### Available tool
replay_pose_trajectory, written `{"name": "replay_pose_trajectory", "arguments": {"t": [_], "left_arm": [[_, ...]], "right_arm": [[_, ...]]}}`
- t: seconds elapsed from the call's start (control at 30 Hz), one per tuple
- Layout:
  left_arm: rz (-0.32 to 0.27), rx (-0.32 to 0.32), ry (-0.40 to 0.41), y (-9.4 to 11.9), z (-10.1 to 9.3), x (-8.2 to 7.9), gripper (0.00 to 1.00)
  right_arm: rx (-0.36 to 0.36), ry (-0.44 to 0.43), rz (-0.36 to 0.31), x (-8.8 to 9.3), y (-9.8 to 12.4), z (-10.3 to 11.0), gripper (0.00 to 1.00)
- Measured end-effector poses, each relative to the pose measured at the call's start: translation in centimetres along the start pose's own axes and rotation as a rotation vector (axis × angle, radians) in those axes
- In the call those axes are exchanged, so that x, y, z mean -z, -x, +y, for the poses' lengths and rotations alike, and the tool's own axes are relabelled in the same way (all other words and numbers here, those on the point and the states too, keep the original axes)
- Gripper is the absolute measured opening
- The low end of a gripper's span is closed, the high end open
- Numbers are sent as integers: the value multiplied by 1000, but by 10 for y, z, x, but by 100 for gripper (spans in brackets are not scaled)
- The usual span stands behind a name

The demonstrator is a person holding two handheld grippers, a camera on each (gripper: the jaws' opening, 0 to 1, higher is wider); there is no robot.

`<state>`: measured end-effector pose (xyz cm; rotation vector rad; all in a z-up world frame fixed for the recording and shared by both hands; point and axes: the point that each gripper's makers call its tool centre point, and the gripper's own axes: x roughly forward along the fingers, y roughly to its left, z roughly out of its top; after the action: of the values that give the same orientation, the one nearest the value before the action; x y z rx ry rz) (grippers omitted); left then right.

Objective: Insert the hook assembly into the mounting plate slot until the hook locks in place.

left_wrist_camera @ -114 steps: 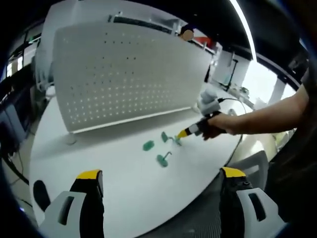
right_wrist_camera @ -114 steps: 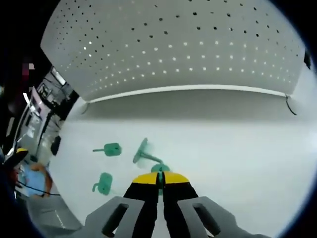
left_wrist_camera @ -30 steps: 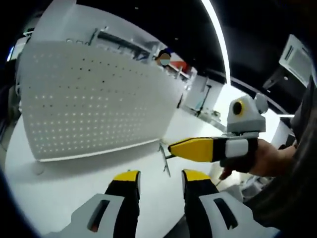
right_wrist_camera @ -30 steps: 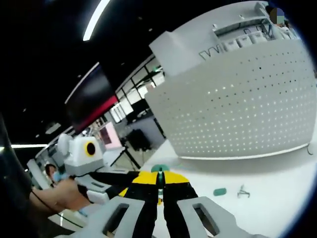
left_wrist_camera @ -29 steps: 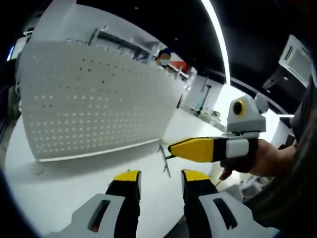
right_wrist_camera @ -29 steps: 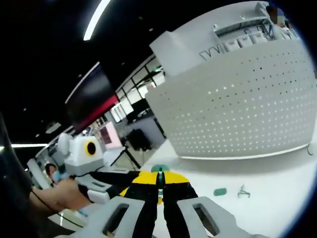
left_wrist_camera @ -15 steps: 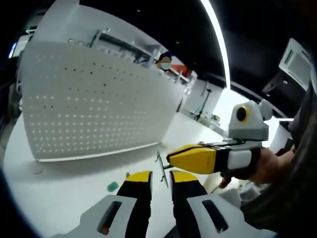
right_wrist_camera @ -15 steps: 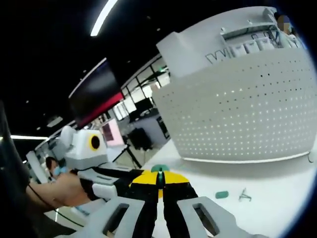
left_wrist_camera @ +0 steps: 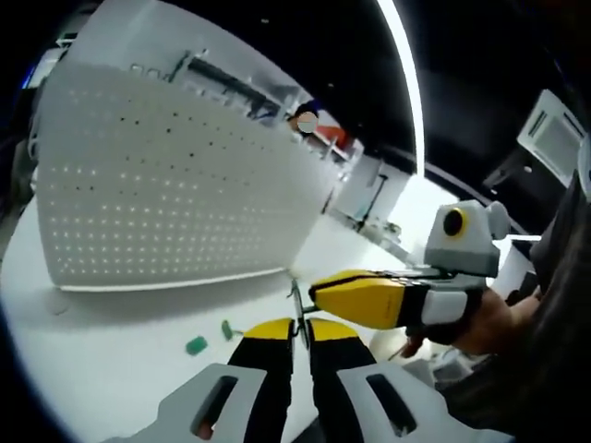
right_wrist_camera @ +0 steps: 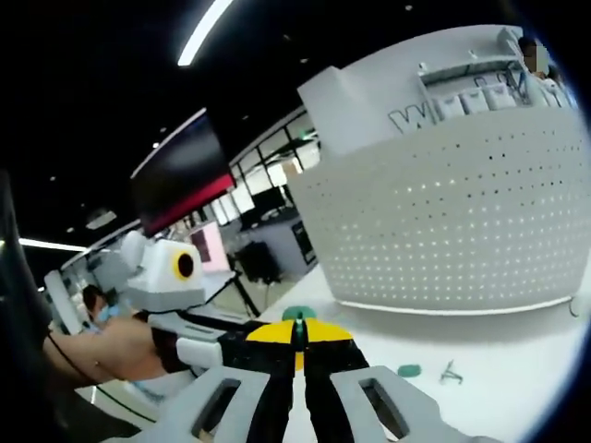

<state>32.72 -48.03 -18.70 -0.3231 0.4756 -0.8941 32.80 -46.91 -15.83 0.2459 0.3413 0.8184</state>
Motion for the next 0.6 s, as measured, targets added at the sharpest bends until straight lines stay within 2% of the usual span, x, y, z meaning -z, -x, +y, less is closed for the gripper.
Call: {"name": "replay_pose_trajectory", "arguments": {"t": [0.27,0.4,0.47,0.6], "left_arm": [[-16,-8,16,2,-3,-2,4],[-30,-19,25,2,-2,-5,3],[-20,-28,19,2,-1,-4,2],[-29,-38,16,3,-2,-6,2]], "right_arm": [[-2,52,-9,-2,3,5,1],[-9,41,-21,-4,3,5,2],[-11,9,-16,-2,3,4,2],[-15,15,-18,-4,4,6,2]]}}
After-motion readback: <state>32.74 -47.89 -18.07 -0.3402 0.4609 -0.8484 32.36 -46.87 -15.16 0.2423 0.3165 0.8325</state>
